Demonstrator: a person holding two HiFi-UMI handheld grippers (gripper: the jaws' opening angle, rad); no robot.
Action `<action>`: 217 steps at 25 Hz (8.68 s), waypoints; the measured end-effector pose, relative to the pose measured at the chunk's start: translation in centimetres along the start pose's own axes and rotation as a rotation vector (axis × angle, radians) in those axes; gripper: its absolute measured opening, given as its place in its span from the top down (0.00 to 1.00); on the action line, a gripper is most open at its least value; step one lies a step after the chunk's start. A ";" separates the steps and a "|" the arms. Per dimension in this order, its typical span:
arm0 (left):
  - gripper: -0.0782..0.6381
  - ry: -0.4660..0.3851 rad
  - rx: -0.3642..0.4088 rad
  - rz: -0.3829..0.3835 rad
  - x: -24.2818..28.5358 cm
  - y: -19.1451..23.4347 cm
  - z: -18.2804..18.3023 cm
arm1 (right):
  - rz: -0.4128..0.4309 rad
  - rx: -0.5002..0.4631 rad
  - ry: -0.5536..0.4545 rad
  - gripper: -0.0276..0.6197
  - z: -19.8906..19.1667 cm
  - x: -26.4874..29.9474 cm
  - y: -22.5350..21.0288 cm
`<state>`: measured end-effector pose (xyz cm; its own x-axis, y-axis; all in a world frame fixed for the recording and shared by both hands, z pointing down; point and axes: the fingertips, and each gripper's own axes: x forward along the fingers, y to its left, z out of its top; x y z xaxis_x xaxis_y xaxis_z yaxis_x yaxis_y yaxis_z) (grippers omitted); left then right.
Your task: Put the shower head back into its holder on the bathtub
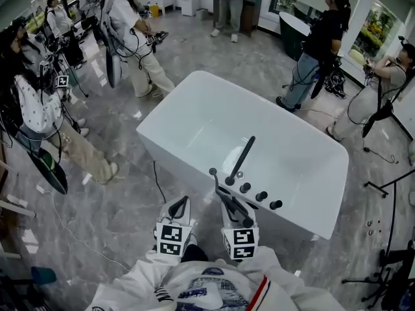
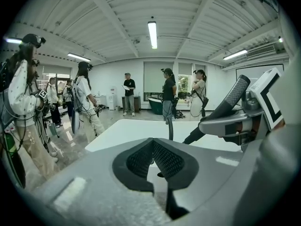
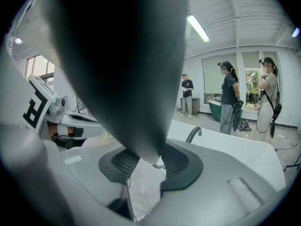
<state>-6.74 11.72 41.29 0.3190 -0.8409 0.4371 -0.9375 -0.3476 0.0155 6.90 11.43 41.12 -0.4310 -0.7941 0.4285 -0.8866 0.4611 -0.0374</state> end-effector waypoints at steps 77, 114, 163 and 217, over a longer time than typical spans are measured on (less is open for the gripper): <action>0.89 0.133 0.008 -0.012 17.5 7.0 2.9 | 0.067 0.026 0.152 0.74 1.6 18.1 -7.6; 0.89 0.169 0.046 -0.181 23.9 8.4 -2.0 | -0.091 0.104 0.288 0.74 -4.3 23.5 -7.6; 0.89 0.213 0.002 -0.217 30.1 6.5 -11.3 | -0.167 0.128 0.336 0.74 -13.3 28.0 -7.6; 0.89 0.284 -0.063 -0.208 32.3 8.7 -16.2 | -0.146 0.107 0.490 0.74 -19.2 32.4 -7.2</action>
<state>-6.89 -11.73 70.07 0.4611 -0.6028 0.6512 -0.8659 -0.4660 0.1818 2.50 -10.00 72.63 -0.1948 -0.5564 0.8077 -0.9549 0.2957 -0.0266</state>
